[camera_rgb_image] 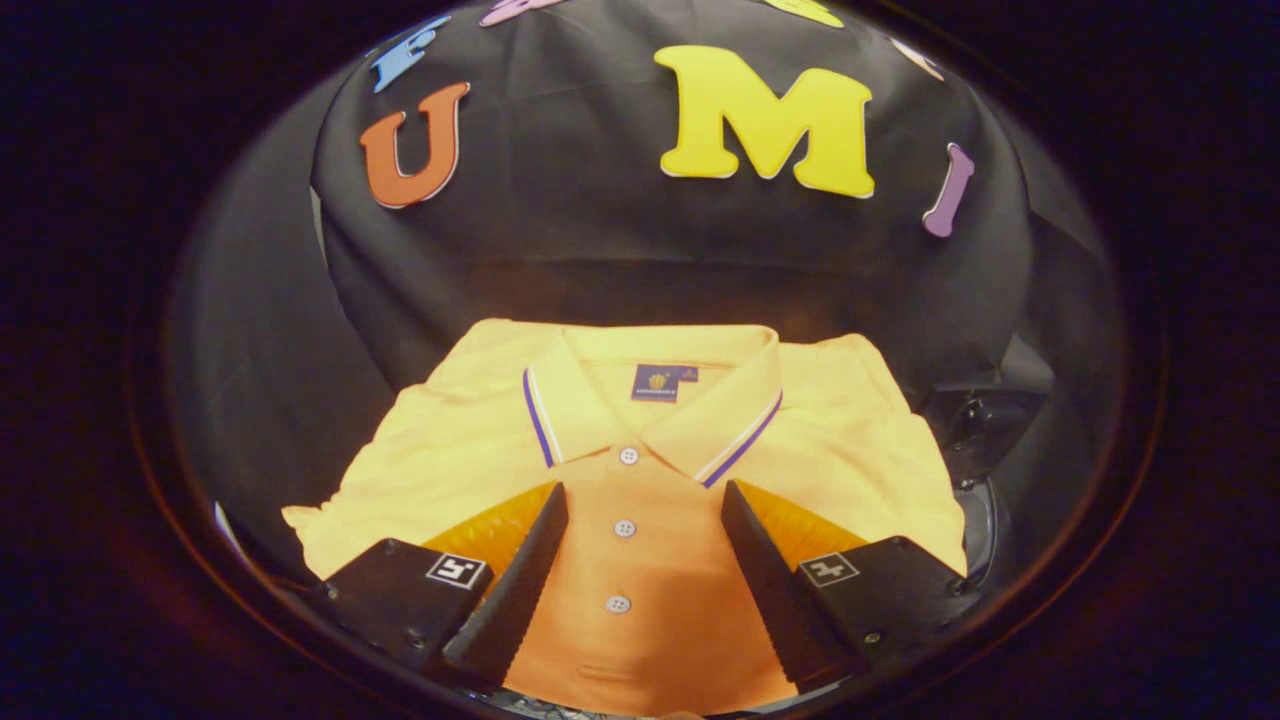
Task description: Put the clothes into the washing machine and then close the washing machine lid.
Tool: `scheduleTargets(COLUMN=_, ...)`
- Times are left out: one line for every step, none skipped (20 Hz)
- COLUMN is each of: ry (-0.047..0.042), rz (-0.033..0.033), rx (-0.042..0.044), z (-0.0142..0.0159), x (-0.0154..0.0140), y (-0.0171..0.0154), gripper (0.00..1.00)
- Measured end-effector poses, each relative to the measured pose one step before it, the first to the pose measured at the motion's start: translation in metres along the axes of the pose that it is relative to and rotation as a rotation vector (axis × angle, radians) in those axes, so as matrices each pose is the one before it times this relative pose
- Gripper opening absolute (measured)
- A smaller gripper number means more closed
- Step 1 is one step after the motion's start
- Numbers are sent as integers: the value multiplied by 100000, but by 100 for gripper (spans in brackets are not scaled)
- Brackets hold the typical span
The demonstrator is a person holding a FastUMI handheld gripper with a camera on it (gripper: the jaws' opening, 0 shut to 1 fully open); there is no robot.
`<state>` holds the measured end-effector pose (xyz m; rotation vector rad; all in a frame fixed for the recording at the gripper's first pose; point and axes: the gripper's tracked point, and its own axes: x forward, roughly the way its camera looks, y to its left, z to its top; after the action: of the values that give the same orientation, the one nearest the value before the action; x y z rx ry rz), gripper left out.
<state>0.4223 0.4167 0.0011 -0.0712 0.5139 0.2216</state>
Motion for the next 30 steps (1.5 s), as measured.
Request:
scheduleTargets(ry=148, rz=196, rx=230, z=-24, x=-194, y=11, gripper=98)
scheduleTargets(ry=831, rz=257, rx=1093, z=-7, x=108, y=40, gripper=98)
scheduleTargets(ry=329, rz=-60, rx=175, z=105, x=266, y=-12, gripper=98)
scheduleTargets(ry=2, rz=282, rx=-492, z=40, x=29, y=-185, gripper=98)
scheduleTargets(ry=-707, rz=739, rx=-1, z=-157, x=-18, y=22, gripper=98)
scheduleTargets(ry=-1036, rz=1578, rx=-1657, z=66, x=44, y=109, gripper=97)
scheduleTargets(ry=-1272, rz=1632, rx=-2744, z=51, x=71, y=-142, gripper=94)
scheduleTargets(ry=-825, rz=1097, rx=-1272, z=-183, x=-67, y=-101, gripper=92)
scheduleTargets(ry=-184, rz=374, rx=-913, z=-136, x=-300, y=-382, gripper=88)
scheduleTargets(ry=-397, rz=-1148, rx=459, z=184, x=376, y=-419, gripper=82)
scheduleTargets(ry=-46, rz=-1270, rx=950, z=-257, x=-229, y=-558, gripper=67)
scheduleTargets(ry=1183, rz=100, rx=-1757, z=-48, x=-336, y=-159, gripper=51)
scheduleTargets(ry=1726, rz=828, rx=-3215, z=-206, x=71, y=-94, gripper=36)
scheduleTargets(ry=1391, rz=1853, rx=-3459, z=88, x=-259, y=48, gripper=20)
scheduleTargets(ry=1044, rz=2375, rx=-1447, z=-340, x=-94, y=-141, gripper=15)
scheduleTargets(ry=885, rz=2517, rx=88, z=-347, x=-522, y=-110, gripper=13)
scheduleTargets(ry=85, rz=2605, rx=87, z=-285, x=-255, y=-188, gripper=9)
scheduleTargets(ry=238, rz=2057, rx=448, z=-171, x=-598, y=-245, gripper=8)
scheduleTargets(ry=145, rz=1644, rx=1794, z=-477, x=-442, y=-373, gripper=7)
scheduleTargets(ry=-419, rz=1226, rx=3132, z=-417, x=-653, y=-449, gripper=7)
scheduleTargets(ry=-1003, rz=1128, rx=2780, z=-375, x=-597, y=-419, gripper=6)
scheduleTargets(ry=-1827, rz=1045, rx=1718, z=-280, x=-575, y=-446, gripper=5)
scheduleTargets(ry=-2512, rz=-129, rx=313, z=-89, x=-866, y=-554, gripper=5)
scheduleTargets(ry=-3545, rz=-115, rx=-660, z=170, x=-933, y=-479, gripper=5)
scheduleTargets(ry=-3244, rz=-42, rx=-306, z=11, x=-1353, y=-497, gripper=5)
scheduleTargets(ry=-4261, rz=986, rx=350, z=583, x=-1405, y=-402, gripper=5)
scheduleTargets(ry=-3522, rz=-984, rx=81, z=849, x=-1300, y=-693, gripper=5)
scheduleTargets(ry=-4038, rz=-503, rx=-328, z=636, x=-1365, y=-684, gripper=5)
scheduleTargets(ry=-3502, rz=-1020, rx=-920, z=938, x=-1348, y=-579, gripper=5)
scheduleTargets(ry=-3452, rz=-2063, rx=-1114, z=1030, x=-1496, y=-1051, gripper=5)
